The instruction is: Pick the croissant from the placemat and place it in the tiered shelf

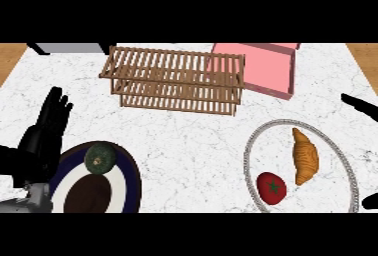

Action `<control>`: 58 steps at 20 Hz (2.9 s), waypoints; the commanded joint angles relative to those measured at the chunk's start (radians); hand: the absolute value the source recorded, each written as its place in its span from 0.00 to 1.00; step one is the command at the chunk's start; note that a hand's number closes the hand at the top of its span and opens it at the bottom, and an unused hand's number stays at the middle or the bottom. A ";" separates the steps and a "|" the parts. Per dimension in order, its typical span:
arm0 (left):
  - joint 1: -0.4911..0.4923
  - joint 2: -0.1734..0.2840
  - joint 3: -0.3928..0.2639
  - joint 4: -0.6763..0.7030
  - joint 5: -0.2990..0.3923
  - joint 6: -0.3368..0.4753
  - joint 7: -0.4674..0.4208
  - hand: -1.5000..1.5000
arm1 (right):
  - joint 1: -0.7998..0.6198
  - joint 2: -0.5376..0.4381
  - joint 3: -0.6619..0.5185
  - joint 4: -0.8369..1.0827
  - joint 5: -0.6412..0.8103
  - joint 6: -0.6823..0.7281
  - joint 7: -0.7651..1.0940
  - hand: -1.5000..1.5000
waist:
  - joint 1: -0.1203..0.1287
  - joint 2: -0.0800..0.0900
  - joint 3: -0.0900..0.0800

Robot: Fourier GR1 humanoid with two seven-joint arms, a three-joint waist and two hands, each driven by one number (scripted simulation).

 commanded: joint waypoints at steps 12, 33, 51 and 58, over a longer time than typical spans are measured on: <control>-0.005 -0.085 -0.020 -0.002 -0.094 0.006 0.027 0.50 | -0.113 0.160 0.151 0.165 0.427 -0.018 0.115 0.00 | 0.011 0.004 0.001; -0.067 -0.129 0.120 0.011 -0.121 -0.113 0.079 0.50 | -0.066 0.408 0.083 0.366 0.713 -0.094 -0.155 0.00 | 0.005 0.003 0.001; 0.033 -0.222 0.089 -0.046 -0.203 -0.135 0.050 0.50 | -0.140 0.499 0.114 0.538 0.922 -0.162 -0.277 1.00 | 0.010 0.003 0.002; -0.057 -0.193 0.124 0.031 -0.184 -0.156 0.040 0.50 | -0.114 0.824 0.329 0.385 1.144 -0.159 0.239 1.00 | 0.028 -0.001 -0.005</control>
